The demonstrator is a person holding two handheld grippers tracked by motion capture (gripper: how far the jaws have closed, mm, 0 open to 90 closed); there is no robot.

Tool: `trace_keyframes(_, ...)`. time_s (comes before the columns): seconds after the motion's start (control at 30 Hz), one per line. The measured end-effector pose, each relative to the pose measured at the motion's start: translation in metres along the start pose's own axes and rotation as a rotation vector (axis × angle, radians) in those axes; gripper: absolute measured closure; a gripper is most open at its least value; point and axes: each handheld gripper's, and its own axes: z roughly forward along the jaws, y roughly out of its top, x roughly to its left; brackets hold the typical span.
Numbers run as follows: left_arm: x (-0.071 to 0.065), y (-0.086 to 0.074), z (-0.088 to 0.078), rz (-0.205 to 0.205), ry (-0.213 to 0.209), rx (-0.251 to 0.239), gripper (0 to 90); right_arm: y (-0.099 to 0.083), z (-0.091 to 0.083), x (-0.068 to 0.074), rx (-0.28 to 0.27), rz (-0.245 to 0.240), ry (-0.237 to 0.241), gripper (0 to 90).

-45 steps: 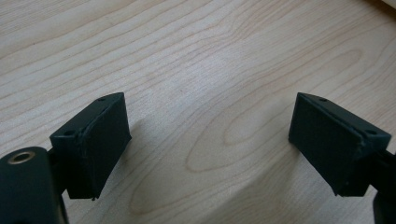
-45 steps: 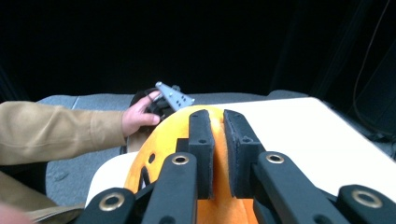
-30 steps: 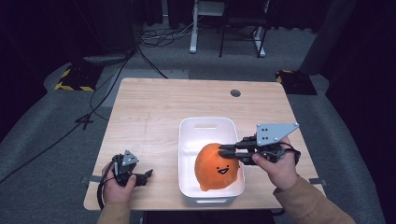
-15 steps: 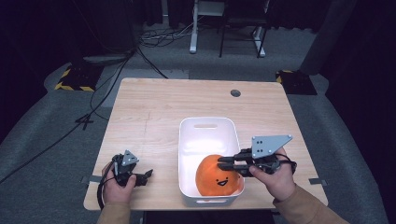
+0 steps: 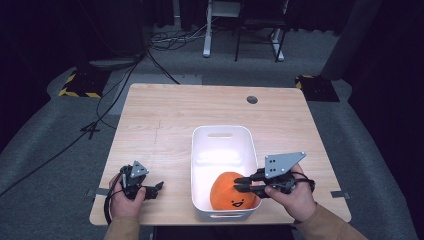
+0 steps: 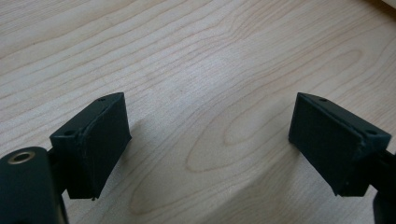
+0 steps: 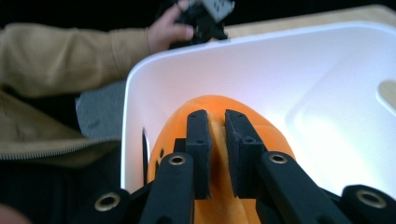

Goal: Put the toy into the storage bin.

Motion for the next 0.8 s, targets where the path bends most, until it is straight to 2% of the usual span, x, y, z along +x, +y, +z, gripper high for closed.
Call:
trace_keyframes(0.1, 0.000, 0.000, 0.000, 0.000, 0.000, 0.000, 12.8, -0.004, 0.006, -0.001, 0.090, 0.022, 0.017, 79.4)
trace_keyframes(0.17, 0.000, 0.000, 0.000, 0.000, 0.000, 0.000, 12.8, -0.007, 0.008, -0.001, 0.109, 0.026, 0.013, 78.7)
trace_keyframes(0.43, 0.000, 0.000, 0.000, 0.000, 0.000, 0.000, 12.8, -0.008, 0.004, -0.003, 0.080, 0.076, 0.015, 71.0)
trace_keyframes(0.57, 0.000, 0.000, 0.000, 0.000, 0.000, 0.000, 12.8, -0.004, -0.003, -0.004, 0.044, 0.081, 0.019, 64.5)
trace_keyframes(0.8, 0.000, 0.000, 0.000, 0.000, 0.000, 0.000, 12.8, 0.002, -0.012, -0.007, 0.009, 0.073, -0.017, 58.2)
